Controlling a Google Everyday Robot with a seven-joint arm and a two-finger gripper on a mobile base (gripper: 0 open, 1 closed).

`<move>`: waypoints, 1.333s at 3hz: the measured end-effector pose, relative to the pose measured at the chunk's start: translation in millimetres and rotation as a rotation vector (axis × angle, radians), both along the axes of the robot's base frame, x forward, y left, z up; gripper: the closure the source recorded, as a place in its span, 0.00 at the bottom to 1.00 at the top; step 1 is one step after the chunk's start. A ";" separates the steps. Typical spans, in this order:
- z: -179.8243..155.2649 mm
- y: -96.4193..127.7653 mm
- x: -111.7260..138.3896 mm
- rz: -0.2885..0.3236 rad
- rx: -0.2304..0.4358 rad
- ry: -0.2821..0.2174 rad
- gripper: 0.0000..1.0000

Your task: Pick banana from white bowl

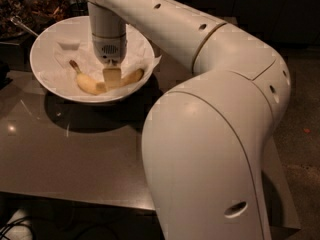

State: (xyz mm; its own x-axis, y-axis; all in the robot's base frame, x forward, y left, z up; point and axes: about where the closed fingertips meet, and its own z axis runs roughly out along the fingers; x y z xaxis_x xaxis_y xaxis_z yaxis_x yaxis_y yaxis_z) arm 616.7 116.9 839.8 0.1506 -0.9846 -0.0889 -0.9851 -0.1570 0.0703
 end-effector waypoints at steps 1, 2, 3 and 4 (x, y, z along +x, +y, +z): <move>-3.9 -6.7 -1.0 -0.007 -0.013 -0.003 0.60; -2.0 -4.2 1.4 -0.008 -0.004 -0.011 0.84; -2.0 -4.2 1.5 -0.008 -0.004 -0.011 1.00; 9.2 -4.1 -6.4 -0.001 0.029 -0.059 1.00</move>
Offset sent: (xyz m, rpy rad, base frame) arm -0.0007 -0.0056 -0.0030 -0.0105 -0.0023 -0.0061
